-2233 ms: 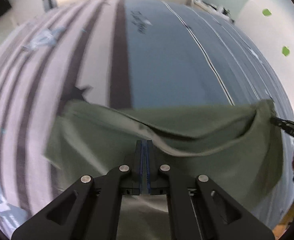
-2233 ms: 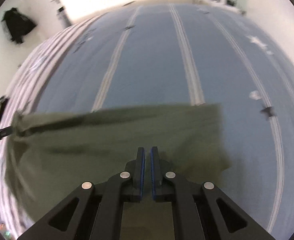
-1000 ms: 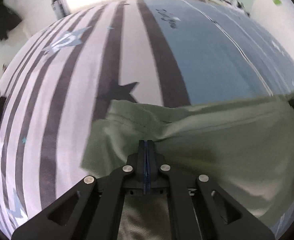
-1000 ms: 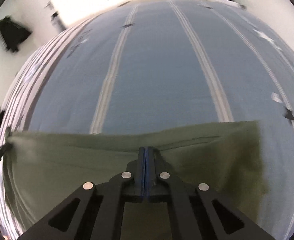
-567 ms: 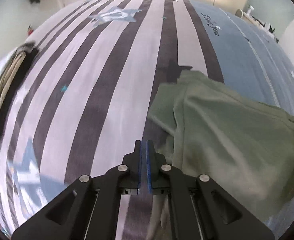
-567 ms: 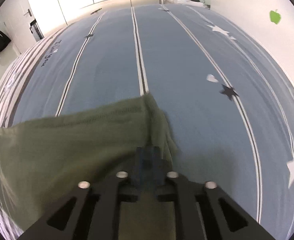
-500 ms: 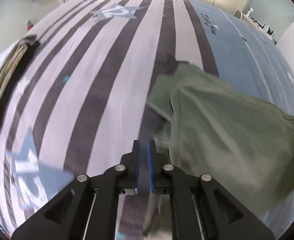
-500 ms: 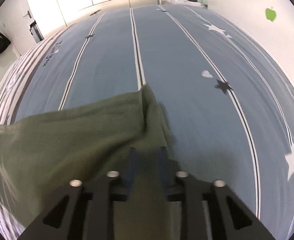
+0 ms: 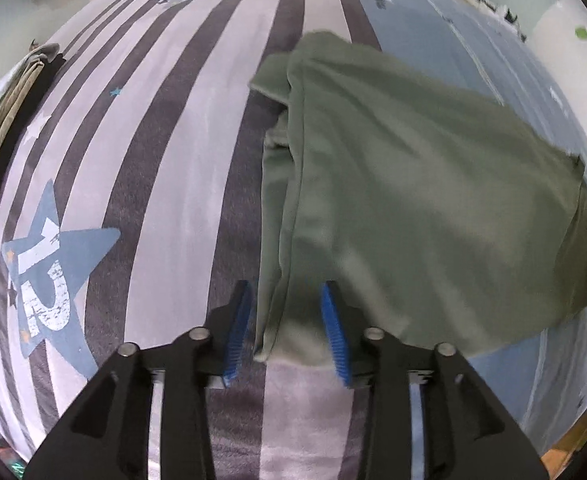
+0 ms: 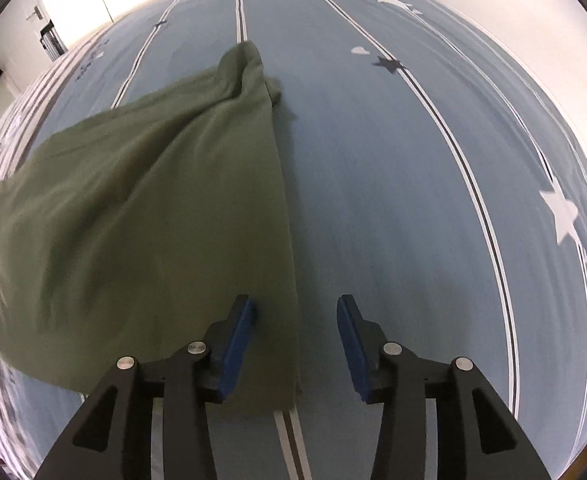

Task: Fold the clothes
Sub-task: 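Open both grippers and release the polo onto the bed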

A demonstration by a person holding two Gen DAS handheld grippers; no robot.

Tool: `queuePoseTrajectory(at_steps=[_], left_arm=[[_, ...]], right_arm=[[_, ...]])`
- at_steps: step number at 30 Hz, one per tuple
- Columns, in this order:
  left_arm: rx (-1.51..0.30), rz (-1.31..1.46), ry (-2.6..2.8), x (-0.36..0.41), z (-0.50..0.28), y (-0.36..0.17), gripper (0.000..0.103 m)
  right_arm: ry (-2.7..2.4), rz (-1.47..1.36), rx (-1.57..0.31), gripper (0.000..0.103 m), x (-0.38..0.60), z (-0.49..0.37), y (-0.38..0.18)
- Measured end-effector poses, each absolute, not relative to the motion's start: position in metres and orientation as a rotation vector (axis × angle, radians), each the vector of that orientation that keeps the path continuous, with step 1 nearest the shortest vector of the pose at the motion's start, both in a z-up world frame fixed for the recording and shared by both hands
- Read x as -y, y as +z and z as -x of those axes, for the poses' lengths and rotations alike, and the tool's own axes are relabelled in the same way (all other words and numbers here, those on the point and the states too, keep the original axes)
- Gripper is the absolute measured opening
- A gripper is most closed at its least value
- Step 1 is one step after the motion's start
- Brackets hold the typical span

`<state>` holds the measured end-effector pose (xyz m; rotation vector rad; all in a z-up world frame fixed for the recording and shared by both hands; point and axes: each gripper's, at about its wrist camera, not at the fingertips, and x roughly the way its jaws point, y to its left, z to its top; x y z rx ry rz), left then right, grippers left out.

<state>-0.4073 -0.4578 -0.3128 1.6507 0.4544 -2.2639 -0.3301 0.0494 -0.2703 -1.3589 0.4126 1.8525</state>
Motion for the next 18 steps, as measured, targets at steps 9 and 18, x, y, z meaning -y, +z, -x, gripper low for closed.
queuePoseTrajectory(at_steps=[9, 18], left_arm=[[-0.391, -1.689, -2.270, 0.458, 0.406, -0.332, 0.005], [-0.360, -1.674, -2.235, 0.472, 0.399, -0.324, 0.004]], right_arm=[[1.849, 1.362, -0.408, 0.046, -0.029, 0.315, -0.274], [1.817, 1.405, -0.459, 0.047, -0.036, 0.320, -0.290]])
